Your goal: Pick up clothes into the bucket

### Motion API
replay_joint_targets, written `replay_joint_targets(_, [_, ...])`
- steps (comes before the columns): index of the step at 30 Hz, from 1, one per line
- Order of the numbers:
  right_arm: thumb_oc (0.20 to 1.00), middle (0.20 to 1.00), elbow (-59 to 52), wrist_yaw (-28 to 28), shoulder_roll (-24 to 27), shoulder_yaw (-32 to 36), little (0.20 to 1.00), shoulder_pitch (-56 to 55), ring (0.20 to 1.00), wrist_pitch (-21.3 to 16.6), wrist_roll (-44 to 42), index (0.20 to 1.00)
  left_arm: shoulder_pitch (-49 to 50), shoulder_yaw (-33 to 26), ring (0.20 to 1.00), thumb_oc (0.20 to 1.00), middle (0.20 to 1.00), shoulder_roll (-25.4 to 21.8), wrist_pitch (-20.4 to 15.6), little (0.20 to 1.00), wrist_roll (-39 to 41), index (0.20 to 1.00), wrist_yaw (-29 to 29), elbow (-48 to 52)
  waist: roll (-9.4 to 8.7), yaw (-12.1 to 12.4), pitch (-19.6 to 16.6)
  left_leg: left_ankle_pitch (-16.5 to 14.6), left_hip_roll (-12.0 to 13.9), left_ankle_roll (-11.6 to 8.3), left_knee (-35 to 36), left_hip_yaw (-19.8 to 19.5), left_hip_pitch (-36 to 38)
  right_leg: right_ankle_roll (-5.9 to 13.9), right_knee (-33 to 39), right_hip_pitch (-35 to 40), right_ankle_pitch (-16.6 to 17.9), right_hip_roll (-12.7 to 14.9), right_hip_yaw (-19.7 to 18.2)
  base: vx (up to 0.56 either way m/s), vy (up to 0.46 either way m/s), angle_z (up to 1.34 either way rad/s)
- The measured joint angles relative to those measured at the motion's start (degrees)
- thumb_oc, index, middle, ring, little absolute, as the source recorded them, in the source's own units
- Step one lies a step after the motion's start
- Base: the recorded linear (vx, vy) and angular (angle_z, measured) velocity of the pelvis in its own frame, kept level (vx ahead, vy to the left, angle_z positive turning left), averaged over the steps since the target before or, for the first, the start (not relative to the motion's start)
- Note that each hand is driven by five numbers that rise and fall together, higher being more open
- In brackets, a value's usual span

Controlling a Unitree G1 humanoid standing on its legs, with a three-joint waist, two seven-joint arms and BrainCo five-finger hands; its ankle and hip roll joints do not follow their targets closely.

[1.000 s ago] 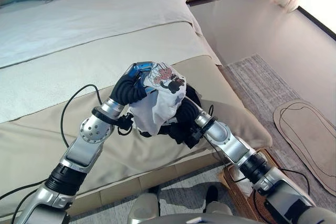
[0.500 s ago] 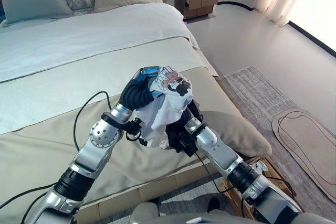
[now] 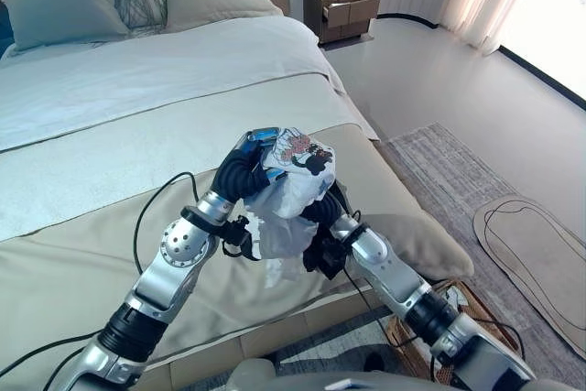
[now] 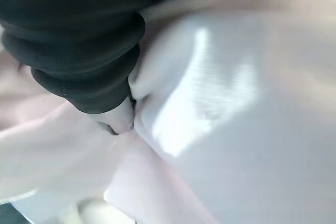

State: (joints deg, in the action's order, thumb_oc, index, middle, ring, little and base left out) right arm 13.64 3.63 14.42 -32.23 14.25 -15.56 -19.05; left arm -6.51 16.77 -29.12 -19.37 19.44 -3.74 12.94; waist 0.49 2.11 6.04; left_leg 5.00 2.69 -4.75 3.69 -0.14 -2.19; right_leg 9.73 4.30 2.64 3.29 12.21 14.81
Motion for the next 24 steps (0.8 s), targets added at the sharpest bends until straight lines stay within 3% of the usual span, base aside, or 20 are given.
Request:
replay_joint_targets(1, [0.200, 0.200, -0.4, 0.2, 0.1, 1.3, 0.200, -1.1, 0.200, 0.0, -0.4, 0.200, 0.8, -0.2, 1.000, 1.000, 1.000, 0.7, -0.1, 1.000, -0.2, 1.000, 0.2, -0.1, -0.07, -0.1, 0.0, 0.0, 0.0, 0.00, 0.0, 0.0, 0.0, 0.00, 0.0, 0.0, 0.0, 0.0, 0.0, 0.00, 0.000, 0.00])
replay_joint_targets(7, [0.200, 0.200, -2.1, 0.6, 0.1, 12.1, 0.200, -12.0, 0.200, 0.0, -8.9, 0.200, 7.2, -3.7, 1.000, 1.000, 1.000, 7.6, -0.7, 1.000, -0.1, 1.000, 3.1, -7.4, -0.41, -1.2, -0.6, 0.0, 0.1, 0.02, 0.8, 0.2, 0.6, 0.01, 0.1, 0.2, 0.0, -0.1, -0.1, 0.00, -0.001, -0.01])
replay_joint_targets(12, [0.200, 0.200, -1.9, -2.0, 1.4, 24.8, 0.200, -18.0, 0.200, -0.3, -13.4, 0.200, 8.4, -9.6, 1.000, 1.000, 1.000, 8.5, -1.3, 1.000, 0.0, 1.000, 5.8, -15.7, -0.62, -2.6, -0.7, 0.0, 0.2, 0.04, 1.2, 1.2, 1.4, 0.03, 0.4, 0.3, 0.0, -0.2, -0.9, 0.01, -0.009, -0.09])
replay_joint_targets(24, [0.200, 0.200, -1.2, -9.3, 2.3, 43.8, 0.200, -21.2, 0.200, -4.5, -14.1, 0.200, 12.6, -11.3, 1.000, 1.000, 1.000, 10.2, -1.1, 1.000, -0.1, 1.000, 4.1, -21.6, -0.89, -5.8, -1.1, -0.2, 0.5, -0.05, 1.3, 3.3, 1.6, 0.38, 0.8, -0.9, 0.3, -0.6, -3.4, 0.00, -0.006, -0.11])
